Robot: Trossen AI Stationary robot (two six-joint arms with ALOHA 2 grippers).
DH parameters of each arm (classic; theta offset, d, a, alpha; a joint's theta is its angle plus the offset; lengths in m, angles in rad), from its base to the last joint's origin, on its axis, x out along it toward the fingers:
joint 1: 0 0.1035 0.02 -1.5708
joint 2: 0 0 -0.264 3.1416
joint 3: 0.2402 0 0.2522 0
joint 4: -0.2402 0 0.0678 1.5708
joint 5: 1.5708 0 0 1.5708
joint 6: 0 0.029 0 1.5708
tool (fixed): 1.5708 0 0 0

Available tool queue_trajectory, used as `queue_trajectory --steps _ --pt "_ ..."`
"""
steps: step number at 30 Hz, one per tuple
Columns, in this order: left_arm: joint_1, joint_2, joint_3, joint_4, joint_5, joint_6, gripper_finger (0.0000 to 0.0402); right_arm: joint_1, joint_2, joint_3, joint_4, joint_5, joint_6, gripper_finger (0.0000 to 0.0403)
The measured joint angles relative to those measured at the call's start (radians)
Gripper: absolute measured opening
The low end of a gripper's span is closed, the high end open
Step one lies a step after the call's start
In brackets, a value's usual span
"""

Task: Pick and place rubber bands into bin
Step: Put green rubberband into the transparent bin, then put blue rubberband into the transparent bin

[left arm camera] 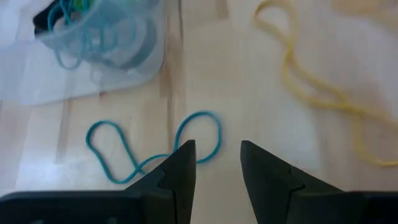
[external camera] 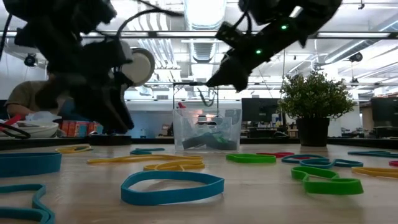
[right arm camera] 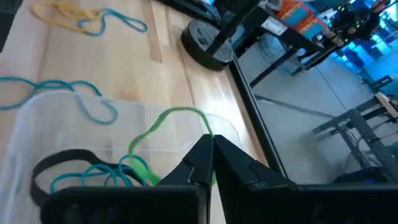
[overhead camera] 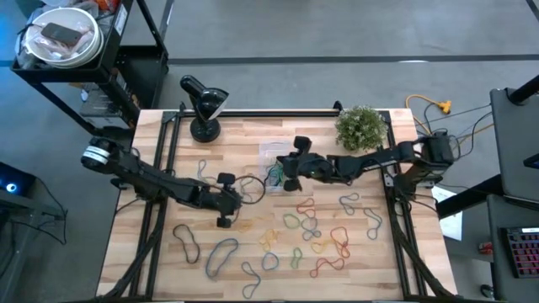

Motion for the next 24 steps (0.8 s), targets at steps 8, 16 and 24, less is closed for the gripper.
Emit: queue_trajectory --steps 8,16,24 --pt "0.005 0.115 0.021 0.0 -0.043 0.022 0.0112 -0.036 0.061 0.114 -0.14 0.003 0.061 0.0009" --pt "0.013 0.097 0.025 0.011 -0.044 0.025 0.0112 -0.077 0.059 0.132 -0.244 -0.128 0.123 0.0029" --pt "0.021 0.059 0.028 0.014 -0.048 0.131 0.0112 -0.081 0.054 0.131 -0.253 -0.138 0.139 0.0105"
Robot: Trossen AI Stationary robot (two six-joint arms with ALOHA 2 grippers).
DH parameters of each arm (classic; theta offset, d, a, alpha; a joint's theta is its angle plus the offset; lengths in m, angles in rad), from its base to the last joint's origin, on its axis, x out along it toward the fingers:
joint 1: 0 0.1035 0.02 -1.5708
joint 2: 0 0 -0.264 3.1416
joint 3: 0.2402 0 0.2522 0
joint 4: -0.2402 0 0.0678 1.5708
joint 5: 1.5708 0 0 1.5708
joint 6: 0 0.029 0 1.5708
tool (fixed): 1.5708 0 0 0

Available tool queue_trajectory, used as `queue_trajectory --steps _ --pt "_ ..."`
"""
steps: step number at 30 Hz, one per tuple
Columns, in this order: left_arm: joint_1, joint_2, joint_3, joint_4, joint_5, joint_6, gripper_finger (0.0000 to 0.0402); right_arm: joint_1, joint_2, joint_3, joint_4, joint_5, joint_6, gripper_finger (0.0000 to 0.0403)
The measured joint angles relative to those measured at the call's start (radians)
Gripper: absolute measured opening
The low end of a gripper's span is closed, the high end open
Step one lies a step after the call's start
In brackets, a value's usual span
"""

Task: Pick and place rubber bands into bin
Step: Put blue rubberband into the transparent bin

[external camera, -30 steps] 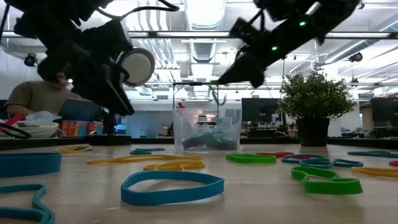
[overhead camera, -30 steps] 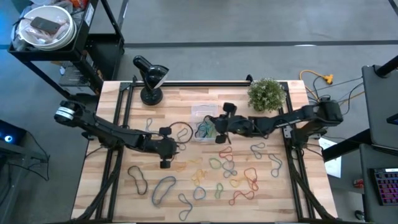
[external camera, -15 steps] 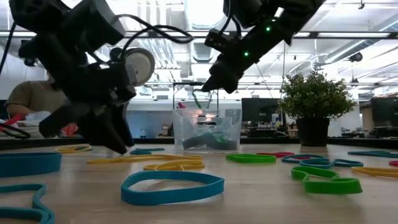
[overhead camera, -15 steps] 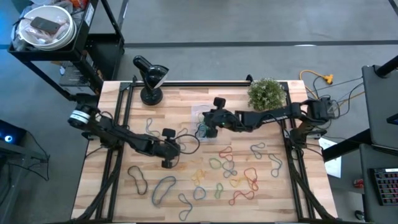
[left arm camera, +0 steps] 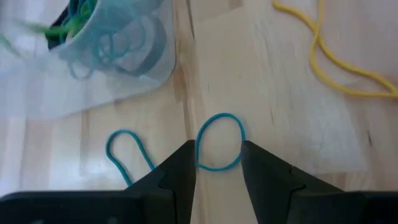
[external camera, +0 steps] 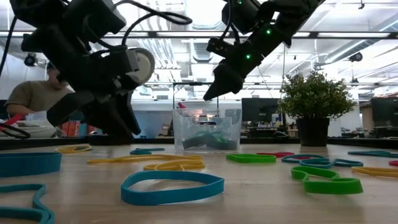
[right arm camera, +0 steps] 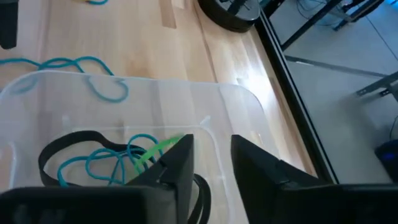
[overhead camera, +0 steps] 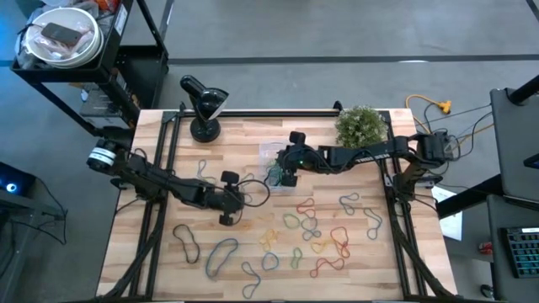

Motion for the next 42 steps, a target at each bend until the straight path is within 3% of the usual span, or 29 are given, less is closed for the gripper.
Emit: queue_trajectory --steps 6,10,14,20,27,37,42 --pt "0.026 0.006 0.025 -0.006 -0.001 0.142 0.0112 0.003 -0.027 -0.003 -0.009 -0.006 -0.019 0.0137" --pt "0.069 0.006 0.063 -0.062 0.014 0.175 0.0112 0.014 -0.074 -0.015 -0.035 -0.074 -0.02 0.0145" --pt "0.145 0.006 0.106 -0.201 0.108 0.143 0.0112 0.027 -0.129 -0.028 -0.083 -0.189 -0.005 0.0146" --pt "0.231 0.006 0.126 -0.222 0.218 0.182 0.0112 0.064 -0.179 -0.037 -0.146 -0.284 0.009 0.0143" --pt "0.312 0.057 0.141 -0.216 0.347 0.229 0.0112 0.126 -0.194 -0.05 -0.165 -0.303 0.009 0.0137" --pt "0.355 0.148 0.153 -0.224 0.43 0.229 0.011 0.186 -0.193 -0.055 -0.2 -0.303 0.021 0.0132" --pt "0.361 0.158 0.153 -0.235 0.427 0.221 0.0069 0.201 -0.193 -0.055 -0.218 -0.303 0.047 0.0128"
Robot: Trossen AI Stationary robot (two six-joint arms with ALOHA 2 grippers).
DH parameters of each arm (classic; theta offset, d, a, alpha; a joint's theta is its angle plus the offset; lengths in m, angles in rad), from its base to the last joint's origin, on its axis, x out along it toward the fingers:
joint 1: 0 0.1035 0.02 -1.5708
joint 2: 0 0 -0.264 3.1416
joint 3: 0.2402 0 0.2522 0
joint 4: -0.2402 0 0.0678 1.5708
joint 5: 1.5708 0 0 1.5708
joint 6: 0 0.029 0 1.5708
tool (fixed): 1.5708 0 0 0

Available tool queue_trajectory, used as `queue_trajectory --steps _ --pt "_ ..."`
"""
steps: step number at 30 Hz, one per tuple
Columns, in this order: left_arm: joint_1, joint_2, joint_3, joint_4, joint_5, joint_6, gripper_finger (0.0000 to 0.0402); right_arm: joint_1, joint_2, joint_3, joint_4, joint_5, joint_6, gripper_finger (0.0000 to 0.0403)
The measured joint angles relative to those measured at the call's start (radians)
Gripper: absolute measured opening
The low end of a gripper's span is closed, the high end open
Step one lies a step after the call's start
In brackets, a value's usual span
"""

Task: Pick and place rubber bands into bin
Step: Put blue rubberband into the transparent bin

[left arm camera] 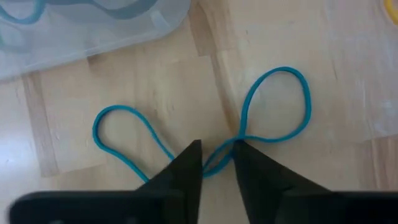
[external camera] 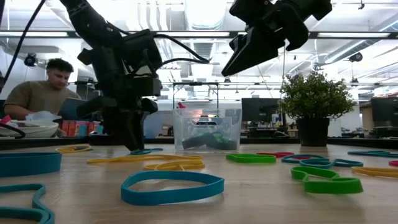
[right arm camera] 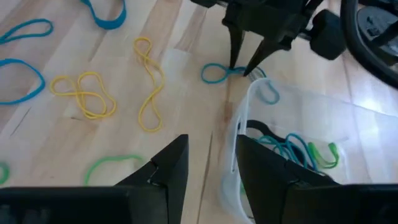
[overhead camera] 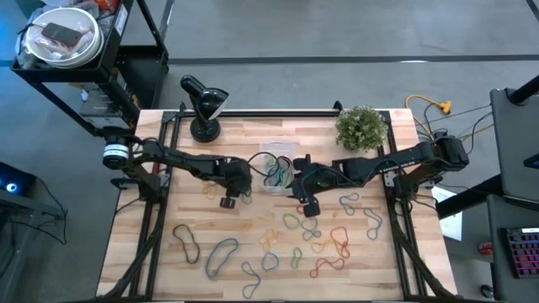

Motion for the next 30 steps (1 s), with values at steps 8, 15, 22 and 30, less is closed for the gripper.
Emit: queue_trajectory --steps 8,15,22,30 --pt "-0.003 0.001 -0.001 -0.009 -0.034 -0.051 0.0003 0.019 0.0 -0.011 -0.029 0.001 0.046 0.0115" --pt "-0.063 -0.05 -0.007 -0.018 -0.18 -0.115 0.0 0.073 0.0 -0.029 -0.093 0.025 0.115 0.0103" --pt "-0.156 -0.135 -0.01 -0.028 -0.4 -0.149 0.0 0.168 0.0 -0.059 -0.227 0.13 0.279 0.0091" --pt "-0.231 -0.19 -0.01 0.025 -0.62 -0.14 0.0 0.272 0.0 -0.167 -0.23 0.139 0.485 0.0076"
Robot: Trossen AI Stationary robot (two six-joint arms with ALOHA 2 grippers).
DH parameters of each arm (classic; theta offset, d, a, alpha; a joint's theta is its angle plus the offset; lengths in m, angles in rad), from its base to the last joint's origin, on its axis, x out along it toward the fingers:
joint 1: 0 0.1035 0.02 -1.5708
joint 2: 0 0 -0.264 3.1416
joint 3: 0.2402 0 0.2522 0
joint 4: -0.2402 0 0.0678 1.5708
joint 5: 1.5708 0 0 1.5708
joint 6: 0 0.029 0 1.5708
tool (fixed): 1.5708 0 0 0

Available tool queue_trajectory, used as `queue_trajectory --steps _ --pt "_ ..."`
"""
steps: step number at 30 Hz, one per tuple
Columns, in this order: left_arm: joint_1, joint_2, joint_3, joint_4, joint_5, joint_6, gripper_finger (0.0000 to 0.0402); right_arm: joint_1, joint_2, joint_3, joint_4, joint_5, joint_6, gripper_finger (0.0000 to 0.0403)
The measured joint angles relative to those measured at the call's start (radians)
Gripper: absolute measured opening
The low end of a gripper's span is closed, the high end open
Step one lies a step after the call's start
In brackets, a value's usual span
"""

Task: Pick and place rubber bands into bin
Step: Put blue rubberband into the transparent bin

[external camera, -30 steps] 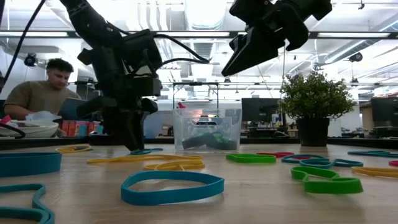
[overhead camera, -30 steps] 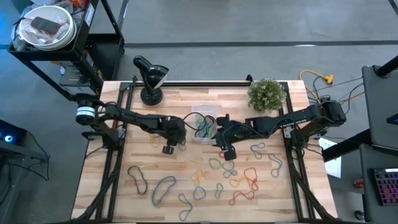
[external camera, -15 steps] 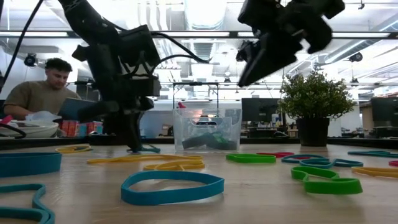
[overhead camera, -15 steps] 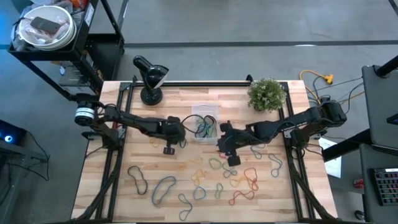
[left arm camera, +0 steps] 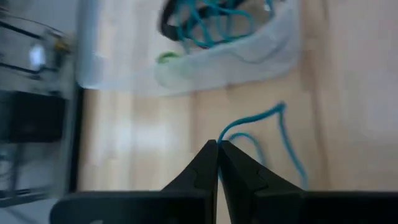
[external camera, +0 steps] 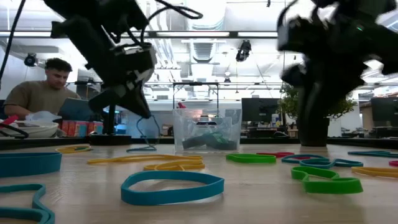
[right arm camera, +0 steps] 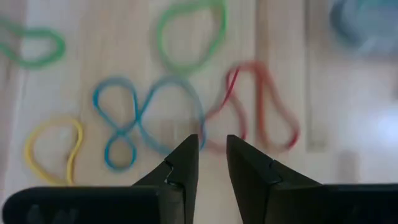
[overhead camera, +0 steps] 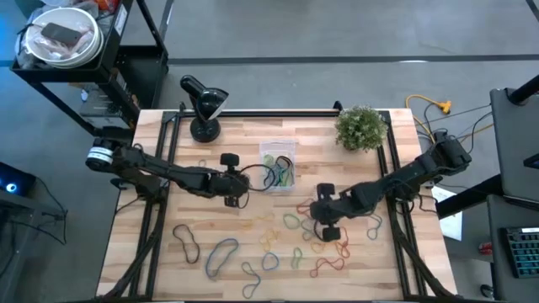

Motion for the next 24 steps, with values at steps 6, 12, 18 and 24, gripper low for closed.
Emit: queue_trajectory --steps 6,12,18,24 --pt "-0.037 -0.023 0.0 0.13 -0.213 0.087 0.0 0.071 0.0 -0.078 0.003 0.003 0.163 0.0068" --pt "-0.061 -0.028 0.001 0.372 -0.365 0.279 0.0 0.133 0.0 -0.112 0.007 0.018 0.271 0.0073" --pt "-0.059 0.001 0.001 0.675 -0.37 0.462 0.0 0.182 0.0 -0.116 0.011 0.079 0.312 0.0077" --pt "-0.052 0.087 0.003 0.916 -0.355 0.628 0.0 0.207 0.0 -0.117 0.048 0.106 0.326 0.0071"
